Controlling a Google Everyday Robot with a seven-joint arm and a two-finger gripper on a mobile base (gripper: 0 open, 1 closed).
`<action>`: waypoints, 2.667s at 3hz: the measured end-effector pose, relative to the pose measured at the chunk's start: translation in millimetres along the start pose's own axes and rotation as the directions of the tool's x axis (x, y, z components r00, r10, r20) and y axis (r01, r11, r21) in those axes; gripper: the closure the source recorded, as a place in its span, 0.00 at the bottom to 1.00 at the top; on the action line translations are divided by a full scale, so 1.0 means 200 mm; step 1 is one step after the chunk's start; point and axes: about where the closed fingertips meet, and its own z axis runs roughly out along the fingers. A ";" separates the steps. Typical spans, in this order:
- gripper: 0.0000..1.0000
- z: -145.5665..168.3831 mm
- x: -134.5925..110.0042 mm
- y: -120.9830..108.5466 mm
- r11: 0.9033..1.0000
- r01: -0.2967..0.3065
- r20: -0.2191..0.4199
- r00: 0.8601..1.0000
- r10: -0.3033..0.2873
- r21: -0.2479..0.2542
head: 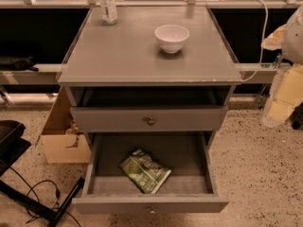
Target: Pick green jalapeno chip bag from middle drawer and place on counter
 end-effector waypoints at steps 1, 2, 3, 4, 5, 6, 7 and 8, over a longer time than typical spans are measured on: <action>0.00 0.00 0.00 0.00 1.000 0.000 0.000 1.000 0.000 0.000; 0.00 0.06 -0.03 0.01 1.000 -0.002 0.033 0.999 0.002 -0.001; 0.00 0.27 -0.07 0.12 0.999 -0.003 0.130 0.991 0.008 -0.037; 0.00 0.62 -0.12 0.30 0.996 -0.002 0.221 0.975 0.023 -0.093; 0.00 1.16 -0.19 0.46 0.983 -0.020 0.339 0.937 0.082 -0.182; 0.00 1.63 -0.33 0.38 0.981 -0.077 0.409 0.901 0.146 -0.181; 0.00 1.88 -0.45 0.29 0.978 -0.116 0.438 0.880 0.182 -0.173; 0.00 1.91 -0.46 0.28 0.978 -0.123 0.445 0.876 0.186 -0.168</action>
Offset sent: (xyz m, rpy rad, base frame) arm 0.0084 0.0200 -0.0350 0.0898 0.0005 0.0177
